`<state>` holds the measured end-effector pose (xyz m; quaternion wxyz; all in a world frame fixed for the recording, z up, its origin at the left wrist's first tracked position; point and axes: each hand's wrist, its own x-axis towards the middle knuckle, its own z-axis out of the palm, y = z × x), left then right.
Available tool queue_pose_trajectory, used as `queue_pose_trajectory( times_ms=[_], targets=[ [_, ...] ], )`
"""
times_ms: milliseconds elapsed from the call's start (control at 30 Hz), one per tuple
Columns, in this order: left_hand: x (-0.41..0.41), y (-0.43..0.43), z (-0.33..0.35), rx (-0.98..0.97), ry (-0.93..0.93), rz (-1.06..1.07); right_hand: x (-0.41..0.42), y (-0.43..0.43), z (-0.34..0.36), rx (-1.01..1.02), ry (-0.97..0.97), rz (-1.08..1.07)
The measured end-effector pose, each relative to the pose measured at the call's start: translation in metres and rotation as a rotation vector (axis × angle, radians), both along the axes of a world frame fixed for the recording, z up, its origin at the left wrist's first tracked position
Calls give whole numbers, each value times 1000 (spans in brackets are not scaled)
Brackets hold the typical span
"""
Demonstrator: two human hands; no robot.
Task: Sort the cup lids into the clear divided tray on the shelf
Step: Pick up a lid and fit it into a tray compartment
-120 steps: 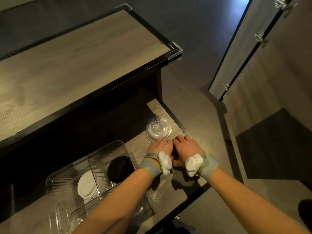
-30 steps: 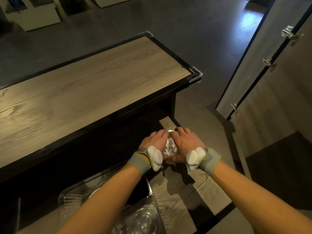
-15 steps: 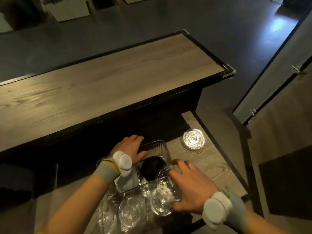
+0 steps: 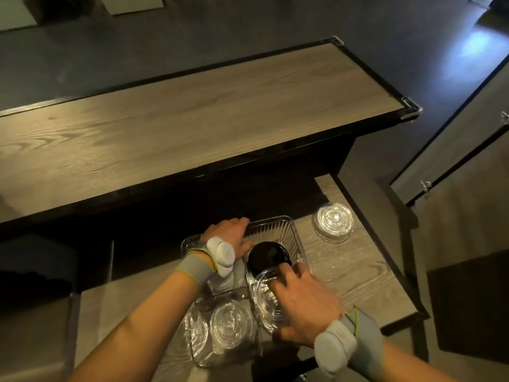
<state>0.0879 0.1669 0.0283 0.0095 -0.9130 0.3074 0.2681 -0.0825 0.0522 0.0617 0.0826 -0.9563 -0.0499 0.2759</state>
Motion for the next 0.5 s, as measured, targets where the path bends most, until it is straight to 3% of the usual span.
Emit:
queue_pose_trajectory(
  times_ms=[500],
  targets=[
    [-1, 1, -3, -19, -36, -2, -21, -4, 2, 28, 47, -34]
  ],
)
